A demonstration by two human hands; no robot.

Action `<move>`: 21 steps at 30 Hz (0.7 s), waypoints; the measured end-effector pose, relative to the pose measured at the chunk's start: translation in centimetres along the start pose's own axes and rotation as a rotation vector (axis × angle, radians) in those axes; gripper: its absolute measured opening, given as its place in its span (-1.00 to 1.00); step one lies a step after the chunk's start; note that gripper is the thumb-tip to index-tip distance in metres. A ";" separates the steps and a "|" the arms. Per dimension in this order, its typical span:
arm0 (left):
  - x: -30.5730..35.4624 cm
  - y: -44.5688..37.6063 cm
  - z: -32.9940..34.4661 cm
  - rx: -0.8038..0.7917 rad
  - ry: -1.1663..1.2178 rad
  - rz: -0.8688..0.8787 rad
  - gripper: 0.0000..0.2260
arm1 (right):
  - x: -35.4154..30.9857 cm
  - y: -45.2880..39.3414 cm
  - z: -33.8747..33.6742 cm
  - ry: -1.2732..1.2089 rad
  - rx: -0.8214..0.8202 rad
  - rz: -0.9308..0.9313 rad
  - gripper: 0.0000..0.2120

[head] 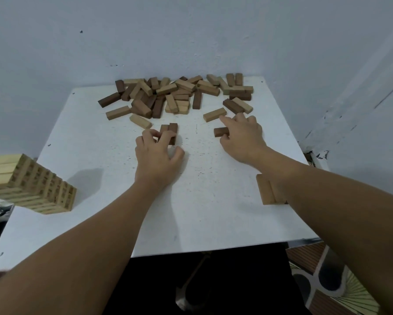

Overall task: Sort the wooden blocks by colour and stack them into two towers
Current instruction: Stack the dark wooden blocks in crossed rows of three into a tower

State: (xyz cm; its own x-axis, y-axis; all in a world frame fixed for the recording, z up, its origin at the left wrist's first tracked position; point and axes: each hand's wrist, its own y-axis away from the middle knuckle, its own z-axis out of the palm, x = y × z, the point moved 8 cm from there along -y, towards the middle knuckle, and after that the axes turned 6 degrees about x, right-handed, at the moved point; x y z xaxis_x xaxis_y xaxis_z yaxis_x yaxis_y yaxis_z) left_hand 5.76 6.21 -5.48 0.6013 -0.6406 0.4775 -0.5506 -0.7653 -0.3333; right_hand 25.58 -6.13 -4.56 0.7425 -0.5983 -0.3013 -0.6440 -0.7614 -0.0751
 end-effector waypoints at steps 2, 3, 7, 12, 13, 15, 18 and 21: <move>-0.1 0.1 -0.3 0.035 0.026 -0.014 -0.70 | -1.1 0.0 0.2 -0.039 -0.001 -0.037 -0.52; -0.2 0.0 -0.3 0.037 0.022 -0.025 -0.69 | -1.6 0.0 0.3 -0.063 0.008 -0.045 -0.54; -0.3 -0.1 0.1 0.014 -0.011 -0.022 -0.65 | -2.7 0.9 0.5 -0.143 0.042 -0.048 -0.67; 0.0 0.6 -0.7 0.008 -0.035 -0.025 -0.70 | -4.2 3.0 0.1 -0.193 0.012 0.025 -0.80; 0.3 1.1 -1.0 0.011 -0.036 -0.006 -0.71 | -4.4 3.6 0.2 -0.195 0.017 0.038 -0.78; 0.9 2.6 -1.8 0.016 -0.001 0.020 -0.71 | -4.9 5.1 0.5 -0.207 0.043 0.048 -0.59; 1.3 5.6 -2.7 0.006 0.019 0.076 -0.74 | -5.4 7.5 0.8 -0.189 0.086 0.030 -0.55; 1.0 8.4 -3.4 -0.015 0.035 0.089 -0.73 | -5.8 9.9 0.9 -0.254 0.084 0.041 -0.74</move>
State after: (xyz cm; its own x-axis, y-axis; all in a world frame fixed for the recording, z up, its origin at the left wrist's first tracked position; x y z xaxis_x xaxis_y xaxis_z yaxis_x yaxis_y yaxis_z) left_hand -0.25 -0.66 -5.01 0.5292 -0.7035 0.4744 -0.6100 -0.7041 -0.3635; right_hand 14.74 -10.01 -4.42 0.6523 -0.5385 -0.5334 -0.6936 -0.7079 -0.1335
